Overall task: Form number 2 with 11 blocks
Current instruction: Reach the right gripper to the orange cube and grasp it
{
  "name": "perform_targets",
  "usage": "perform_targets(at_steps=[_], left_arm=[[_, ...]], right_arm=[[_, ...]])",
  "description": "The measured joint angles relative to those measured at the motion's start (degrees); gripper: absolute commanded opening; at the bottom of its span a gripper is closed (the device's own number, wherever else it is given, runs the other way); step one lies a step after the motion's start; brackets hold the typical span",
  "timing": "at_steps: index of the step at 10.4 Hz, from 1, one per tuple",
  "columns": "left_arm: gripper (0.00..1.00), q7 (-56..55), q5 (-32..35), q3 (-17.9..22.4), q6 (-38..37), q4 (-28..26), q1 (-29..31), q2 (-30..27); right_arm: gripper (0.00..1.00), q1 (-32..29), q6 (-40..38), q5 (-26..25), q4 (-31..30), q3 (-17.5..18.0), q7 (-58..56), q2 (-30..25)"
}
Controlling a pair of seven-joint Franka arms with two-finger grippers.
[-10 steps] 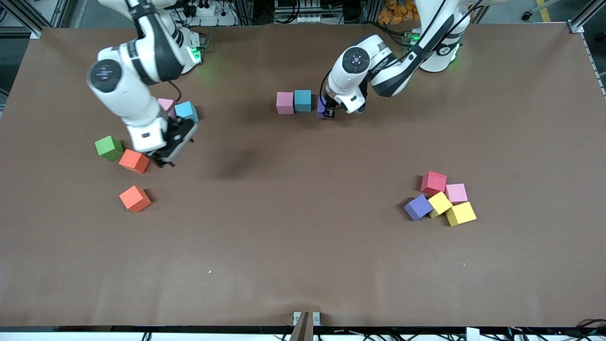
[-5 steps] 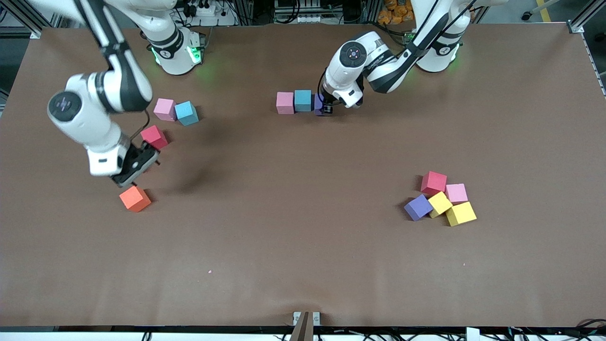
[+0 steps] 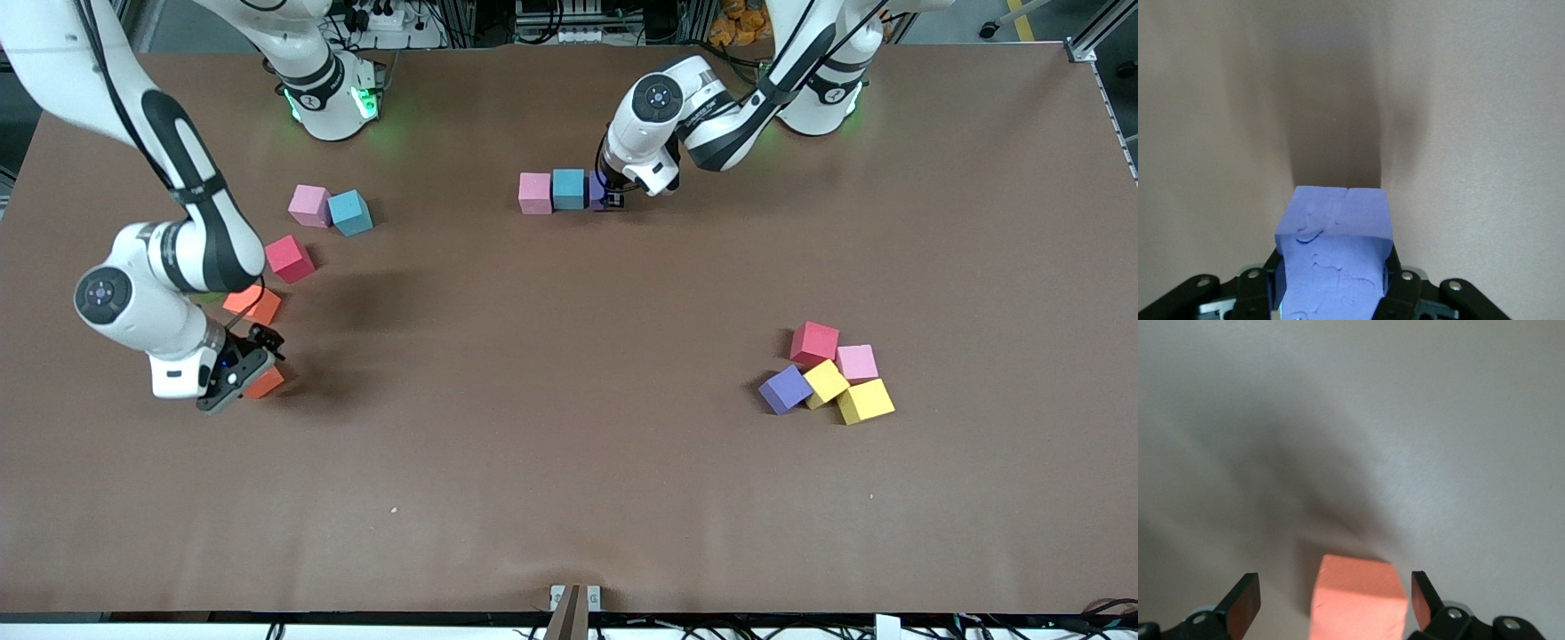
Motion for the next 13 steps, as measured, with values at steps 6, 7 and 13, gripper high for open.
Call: perform_targets(at_steps=[6, 7, 13], left_arm=[[0.57, -1.0, 0.0, 0.3, 1.2, -0.4, -1.9, 0.6], [0.57, -1.0, 0.1, 0.5, 1.2, -0.5, -1.9, 0.7], [0.57, -1.0, 0.6, 1.2, 2.8, -0.5, -2.0, 1.9]], right_arm=[[1.0, -1.5, -6.2, 3.0, 1.5, -0.7, -1.0, 2.1], [1.0, -1.6, -7.1, 3.8, 1.5, -0.8, -1.0, 2.1], [1.0, -1.7, -6.0, 4.1, 1.4, -1.8, -0.9, 3.3]])
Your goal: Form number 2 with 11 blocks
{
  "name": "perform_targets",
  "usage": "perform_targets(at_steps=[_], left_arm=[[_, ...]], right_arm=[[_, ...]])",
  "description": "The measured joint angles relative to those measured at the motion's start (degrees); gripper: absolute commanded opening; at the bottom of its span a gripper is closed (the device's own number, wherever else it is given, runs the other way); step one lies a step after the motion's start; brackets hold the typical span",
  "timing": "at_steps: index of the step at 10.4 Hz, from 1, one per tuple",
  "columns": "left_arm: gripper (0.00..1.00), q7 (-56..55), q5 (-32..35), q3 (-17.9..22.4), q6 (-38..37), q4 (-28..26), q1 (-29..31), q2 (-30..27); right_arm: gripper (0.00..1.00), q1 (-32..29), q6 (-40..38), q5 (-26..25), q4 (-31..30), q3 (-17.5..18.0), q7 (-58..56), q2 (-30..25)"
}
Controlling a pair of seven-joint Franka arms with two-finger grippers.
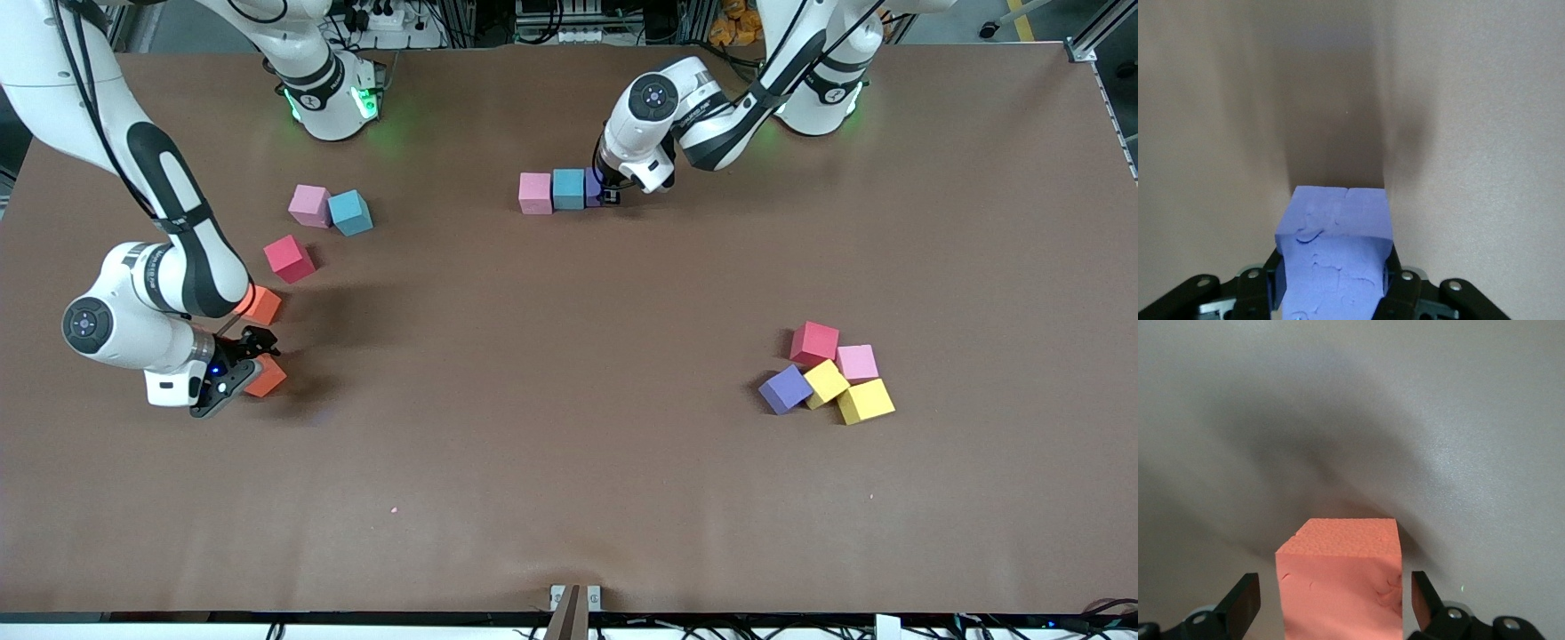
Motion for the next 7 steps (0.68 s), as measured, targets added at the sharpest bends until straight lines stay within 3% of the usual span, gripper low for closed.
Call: perform_targets(at_steps=[2, 4, 6, 7], left_arm=[[0.57, 0.0, 0.2, 0.1, 0.1, 0.0, 0.0, 0.4], [0.58, 0.0, 0.3, 0.6, 0.2, 0.1, -0.3, 0.6], [0.58, 0.0, 0.3, 2.4, 0.1, 0.5, -2.5, 0.5], [0.58, -0.1, 0.3, 3.7, 0.1, 0.7, -4.1, 0.3]], right_arm=[[1.0, 0.0, 0.5, -0.1, 0.0, 0.0, -0.1, 0.4], [0.94, 0.1, 1.9, -0.2, 0.0, 0.1, -0.2, 1.4], [0.73, 0.1, 2.7, -0.2, 0.0, 0.1, -0.2, 2.4], [0.68, 0.1, 2.8, -0.2, 0.0, 0.1, -0.2, 2.5]])
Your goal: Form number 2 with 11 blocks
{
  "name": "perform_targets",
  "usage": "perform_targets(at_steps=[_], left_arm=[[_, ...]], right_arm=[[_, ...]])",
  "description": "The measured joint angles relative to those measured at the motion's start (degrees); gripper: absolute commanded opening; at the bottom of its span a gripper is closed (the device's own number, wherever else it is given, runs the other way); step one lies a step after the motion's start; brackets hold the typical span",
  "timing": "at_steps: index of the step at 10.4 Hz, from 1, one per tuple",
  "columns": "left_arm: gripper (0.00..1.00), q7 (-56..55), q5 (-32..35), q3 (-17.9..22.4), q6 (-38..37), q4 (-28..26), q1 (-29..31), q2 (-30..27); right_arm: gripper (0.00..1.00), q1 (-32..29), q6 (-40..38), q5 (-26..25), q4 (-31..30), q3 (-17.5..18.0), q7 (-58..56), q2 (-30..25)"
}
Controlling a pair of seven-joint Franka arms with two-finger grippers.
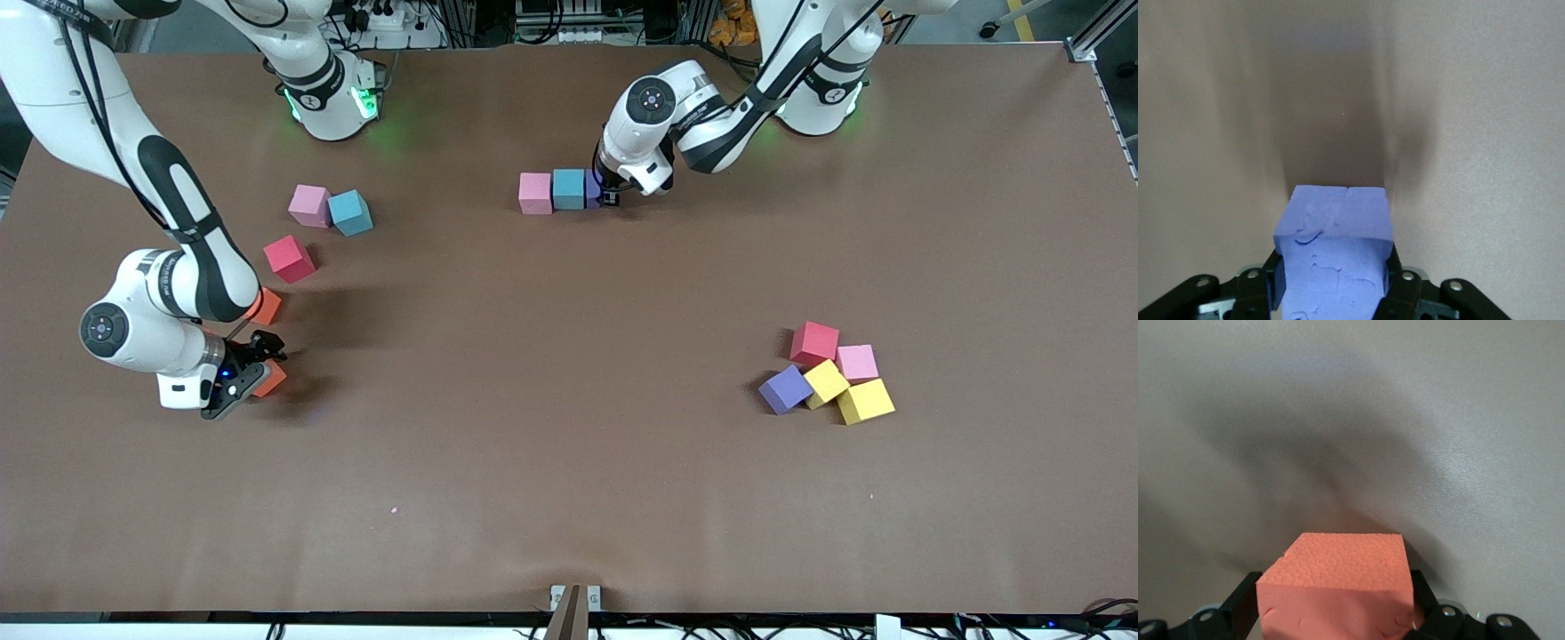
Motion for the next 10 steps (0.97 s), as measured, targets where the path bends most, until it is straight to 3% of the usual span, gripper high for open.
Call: perform_targets(at_steps=[1, 2, 4, 10], left_arm=[[0.58, -0.2, 0.0, 1.2, 0.0, 0.1, -1.6, -0.3], [0.6, -0.5, 0.0, 2.3, 0.0, 0.2, -2.9, -0.6], [1.0, -0.6, 0.0, 2.9, 0.0, 0.3, -3.6, -0.7], [1.0, -0.6, 0.5, 4.4, 0.5, 0.5, -3.8, 0.3]], right_arm=[[0.63, 0.0, 0.0, 0.0, 0.1, 0.0, 0.0, 0.0], [0.52, 0.0, 0.1, -0.2, 0.2, 0.0, -0.3, 0.0], [0.4, 0.1, 0.1, -0.5, 0.4, 0.1, -1.6, -0.2], [0.38, 2.0, -2.8, -0.6, 0.6, 0.3, -1.8, -3.2]])
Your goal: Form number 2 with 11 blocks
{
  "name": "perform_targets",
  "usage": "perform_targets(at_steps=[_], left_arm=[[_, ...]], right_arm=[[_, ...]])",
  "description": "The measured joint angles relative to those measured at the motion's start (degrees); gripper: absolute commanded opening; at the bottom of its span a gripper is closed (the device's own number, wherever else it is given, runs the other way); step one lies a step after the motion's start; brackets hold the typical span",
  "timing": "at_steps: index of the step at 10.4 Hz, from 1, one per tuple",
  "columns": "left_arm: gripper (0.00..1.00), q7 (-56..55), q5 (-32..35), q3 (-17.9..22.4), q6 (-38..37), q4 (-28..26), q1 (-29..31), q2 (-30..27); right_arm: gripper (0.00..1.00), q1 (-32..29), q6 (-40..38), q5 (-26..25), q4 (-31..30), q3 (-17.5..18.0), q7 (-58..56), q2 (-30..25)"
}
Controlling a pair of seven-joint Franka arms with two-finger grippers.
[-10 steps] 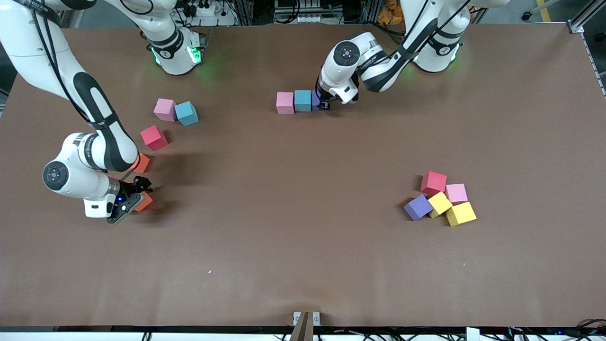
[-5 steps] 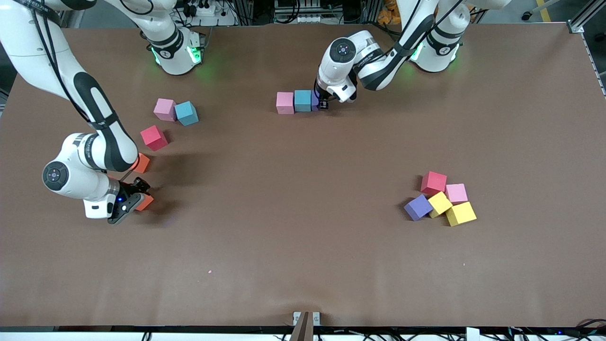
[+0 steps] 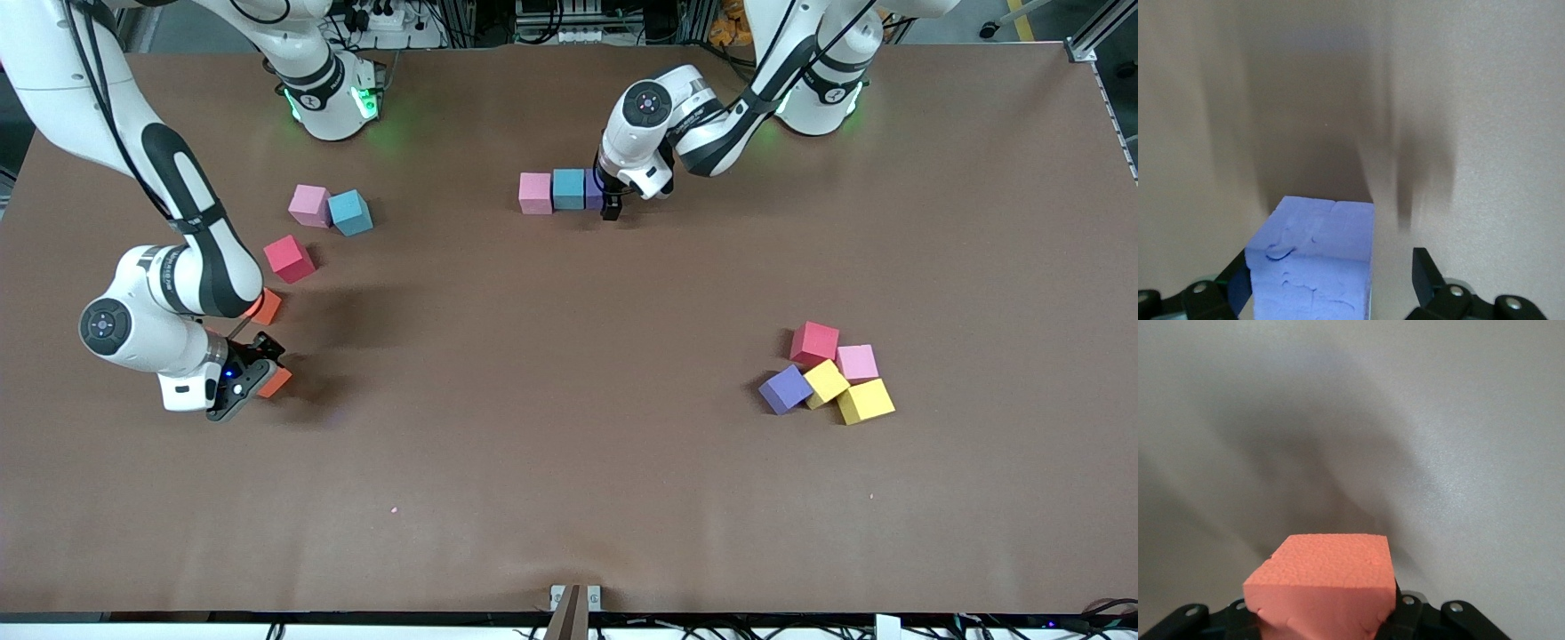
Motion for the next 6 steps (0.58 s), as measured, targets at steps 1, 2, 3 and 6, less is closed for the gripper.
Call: perform_targets(at_steps=[1, 2, 3, 6], left_arm=[[1.0, 0.0, 0.0, 0.0, 0.0, 0.1, 0.0, 0.0], [1.0, 0.0, 0.0, 0.0, -0.2, 0.3, 0.0, -0.2], [1.0, 0.0, 0.1, -0.2, -0.9, 0.5, 0.0, -0.6], [1.0, -1.2, 0.1, -2.3, -4.5, 0.8, -0.2, -3.2]], right_arm=[[0.36, 0.2, -0.7, 0.0, 0.0, 0.2, 0.0, -0.4], [0.35, 0.9, -0.8, 0.1, 0.0, 0.3, 0.7, -0.8], [0.35, 3.0, -1.3, 0.1, -0.1, 0.0, 2.9, -1.7], [0.35, 12.4, -3.9, 0.2, -0.9, -4.0, 10.9, -4.6]])
